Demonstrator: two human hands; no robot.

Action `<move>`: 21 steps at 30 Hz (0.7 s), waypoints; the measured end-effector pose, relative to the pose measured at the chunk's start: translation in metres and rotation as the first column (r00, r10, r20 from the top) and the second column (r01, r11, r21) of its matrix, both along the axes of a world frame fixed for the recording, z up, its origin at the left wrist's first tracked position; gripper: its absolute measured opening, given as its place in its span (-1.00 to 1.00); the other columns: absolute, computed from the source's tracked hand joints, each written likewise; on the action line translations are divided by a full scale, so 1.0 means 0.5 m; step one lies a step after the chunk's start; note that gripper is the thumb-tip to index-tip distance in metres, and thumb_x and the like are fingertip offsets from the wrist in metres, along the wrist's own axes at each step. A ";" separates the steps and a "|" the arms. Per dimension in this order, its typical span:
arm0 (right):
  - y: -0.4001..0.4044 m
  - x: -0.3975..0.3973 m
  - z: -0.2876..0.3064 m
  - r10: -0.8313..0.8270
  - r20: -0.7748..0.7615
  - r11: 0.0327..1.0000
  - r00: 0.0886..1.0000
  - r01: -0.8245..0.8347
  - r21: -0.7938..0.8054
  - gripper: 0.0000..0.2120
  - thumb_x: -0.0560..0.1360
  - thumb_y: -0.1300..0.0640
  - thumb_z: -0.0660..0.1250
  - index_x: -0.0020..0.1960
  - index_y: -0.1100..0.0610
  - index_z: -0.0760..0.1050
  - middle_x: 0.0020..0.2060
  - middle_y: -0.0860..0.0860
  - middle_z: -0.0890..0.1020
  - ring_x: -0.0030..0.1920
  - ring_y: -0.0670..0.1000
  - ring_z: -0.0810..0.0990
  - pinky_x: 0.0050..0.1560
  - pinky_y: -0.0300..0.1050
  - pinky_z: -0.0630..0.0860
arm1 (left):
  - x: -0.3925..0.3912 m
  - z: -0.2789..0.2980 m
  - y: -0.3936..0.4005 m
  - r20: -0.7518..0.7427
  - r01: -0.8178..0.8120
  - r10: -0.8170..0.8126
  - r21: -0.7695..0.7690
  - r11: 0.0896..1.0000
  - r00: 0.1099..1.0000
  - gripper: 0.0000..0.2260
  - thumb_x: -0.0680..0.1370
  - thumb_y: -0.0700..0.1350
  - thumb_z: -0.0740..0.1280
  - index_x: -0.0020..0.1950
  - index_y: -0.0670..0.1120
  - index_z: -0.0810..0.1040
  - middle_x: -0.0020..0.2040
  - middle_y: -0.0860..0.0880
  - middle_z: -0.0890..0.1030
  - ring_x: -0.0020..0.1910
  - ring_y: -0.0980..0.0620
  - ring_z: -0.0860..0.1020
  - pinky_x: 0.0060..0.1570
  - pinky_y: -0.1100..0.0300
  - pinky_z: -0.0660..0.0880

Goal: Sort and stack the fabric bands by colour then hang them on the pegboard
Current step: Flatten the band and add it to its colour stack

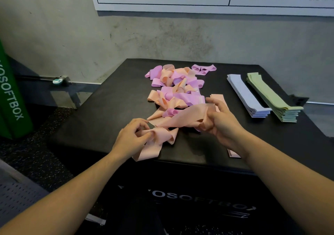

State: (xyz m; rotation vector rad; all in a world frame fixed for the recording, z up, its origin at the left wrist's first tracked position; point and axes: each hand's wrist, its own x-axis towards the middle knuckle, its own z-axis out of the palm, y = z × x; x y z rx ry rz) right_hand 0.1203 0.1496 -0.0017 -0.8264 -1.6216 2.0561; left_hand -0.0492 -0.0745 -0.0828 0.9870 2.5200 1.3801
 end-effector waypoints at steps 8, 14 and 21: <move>0.003 0.001 -0.010 -0.014 0.284 0.927 0.959 -0.094 0.362 -0.80 0.55 -0.04 0.37 -0.05 0.10 0.51 -0.07 0.08 0.60 -0.12 0.01 0.56 -0.18 -0.06 0.52 | -0.005 0.034 0.060 0.111 -0.111 0.106 0.041 0.993 0.988 -0.84 0.52 -0.04 0.45 -0.17 -0.07 0.55 -0.14 0.01 0.58 -0.22 0.02 0.53 -0.21 0.08 0.42; 0.013 0.019 -0.019 0.010 0.356 0.809 0.934 -0.217 0.546 -0.74 0.47 0.17 0.49 0.03 0.05 0.43 -0.08 0.00 0.53 -0.18 -0.03 0.56 -0.26 -0.16 0.57 | 0.012 0.090 0.124 0.404 -0.339 0.227 0.230 0.912 0.886 -0.76 0.57 -0.03 0.44 -0.04 -0.21 0.55 -0.18 -0.05 0.57 -0.31 0.06 0.54 -0.34 0.18 0.51; 0.024 0.059 0.016 0.023 0.102 0.934 0.995 -0.058 0.353 -0.74 0.51 0.32 0.42 0.04 0.01 0.48 0.07 0.09 0.50 -0.10 0.06 0.63 -0.15 -0.03 0.67 | 0.043 0.125 0.148 0.459 -0.105 0.018 0.164 0.981 0.888 -0.81 0.48 0.06 0.52 -0.02 0.06 0.58 0.04 0.09 0.60 0.11 0.05 0.58 0.04 0.13 0.50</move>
